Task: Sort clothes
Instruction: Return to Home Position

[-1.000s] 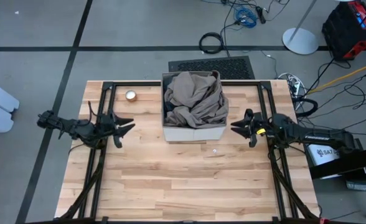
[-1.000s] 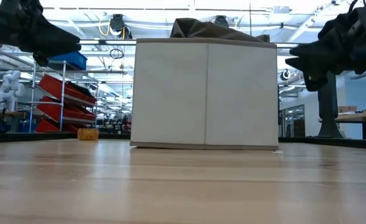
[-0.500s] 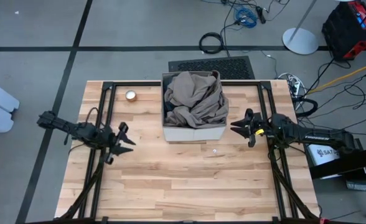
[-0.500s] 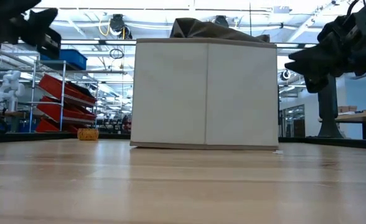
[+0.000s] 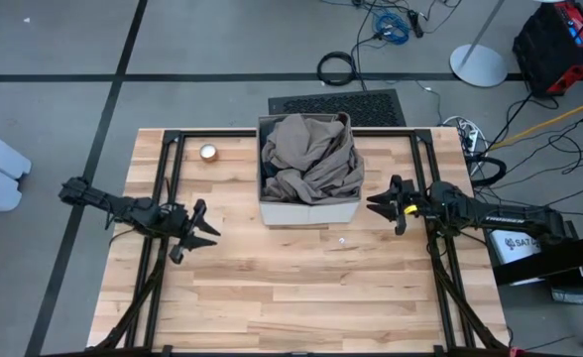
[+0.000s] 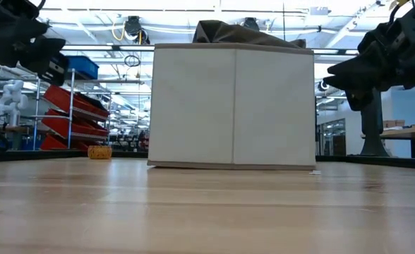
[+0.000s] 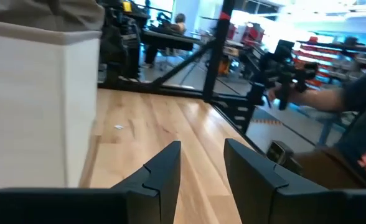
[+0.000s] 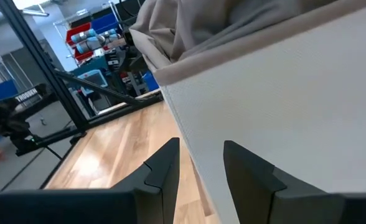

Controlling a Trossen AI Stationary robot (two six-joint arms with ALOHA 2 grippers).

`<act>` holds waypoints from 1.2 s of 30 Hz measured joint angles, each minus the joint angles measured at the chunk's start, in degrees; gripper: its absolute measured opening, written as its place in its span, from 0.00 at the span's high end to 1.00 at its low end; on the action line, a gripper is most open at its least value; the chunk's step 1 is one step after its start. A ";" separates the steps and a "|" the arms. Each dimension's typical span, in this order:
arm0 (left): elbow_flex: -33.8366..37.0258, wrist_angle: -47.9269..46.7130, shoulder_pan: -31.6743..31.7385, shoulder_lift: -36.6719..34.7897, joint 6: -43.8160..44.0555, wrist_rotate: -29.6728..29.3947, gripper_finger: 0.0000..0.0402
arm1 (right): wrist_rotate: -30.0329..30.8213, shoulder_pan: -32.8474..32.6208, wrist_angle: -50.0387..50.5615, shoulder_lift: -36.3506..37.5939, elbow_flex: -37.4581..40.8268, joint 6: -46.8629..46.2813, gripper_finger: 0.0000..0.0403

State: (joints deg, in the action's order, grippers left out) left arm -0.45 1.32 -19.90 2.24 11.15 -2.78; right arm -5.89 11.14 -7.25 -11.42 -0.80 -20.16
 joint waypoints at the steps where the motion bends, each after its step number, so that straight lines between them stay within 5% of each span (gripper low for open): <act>1: 0.00 0.09 0.04 0.00 0.21 -0.38 0.67 | -0.02 0.00 -0.01 -0.04 0.00 -0.47 0.72; 36: 0.02 -0.06 0.02 0.00 0.42 -0.71 0.67 | -0.09 0.00 -0.15 -0.02 0.00 -0.15 0.72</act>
State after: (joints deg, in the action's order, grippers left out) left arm -0.43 1.26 -19.88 2.24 11.57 -3.49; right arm -5.98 11.14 -7.40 -11.44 -0.80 -20.32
